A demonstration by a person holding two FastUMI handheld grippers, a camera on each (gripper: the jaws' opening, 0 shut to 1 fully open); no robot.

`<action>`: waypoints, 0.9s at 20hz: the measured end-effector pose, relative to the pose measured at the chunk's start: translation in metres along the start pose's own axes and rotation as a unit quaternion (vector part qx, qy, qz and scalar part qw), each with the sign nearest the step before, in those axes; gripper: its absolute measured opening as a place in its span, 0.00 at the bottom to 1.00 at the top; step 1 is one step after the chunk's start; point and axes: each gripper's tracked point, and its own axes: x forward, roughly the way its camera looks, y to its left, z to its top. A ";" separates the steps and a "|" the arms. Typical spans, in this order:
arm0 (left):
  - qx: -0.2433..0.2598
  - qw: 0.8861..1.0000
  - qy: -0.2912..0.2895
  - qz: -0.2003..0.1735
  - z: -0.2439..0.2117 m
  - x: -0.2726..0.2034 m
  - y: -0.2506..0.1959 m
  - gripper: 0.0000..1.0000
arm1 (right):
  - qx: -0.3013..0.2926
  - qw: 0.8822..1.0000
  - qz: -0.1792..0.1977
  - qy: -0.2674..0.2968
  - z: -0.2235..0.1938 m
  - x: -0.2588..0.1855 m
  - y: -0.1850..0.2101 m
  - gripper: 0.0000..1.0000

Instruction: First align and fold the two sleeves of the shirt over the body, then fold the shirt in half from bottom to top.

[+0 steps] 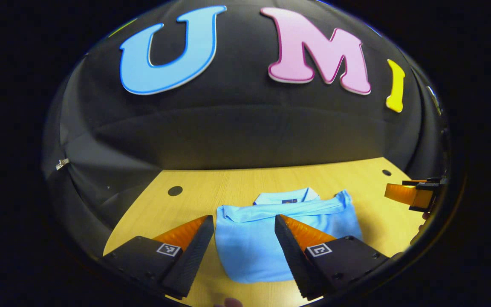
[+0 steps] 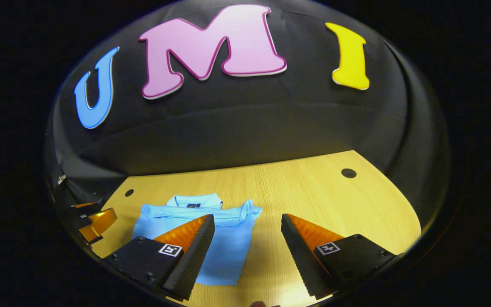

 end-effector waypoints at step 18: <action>0.004 0.996 -0.071 -0.044 0.010 -0.268 -0.051 0.92 | -0.017 0.991 0.058 -0.119 0.037 -0.269 -0.001 0.98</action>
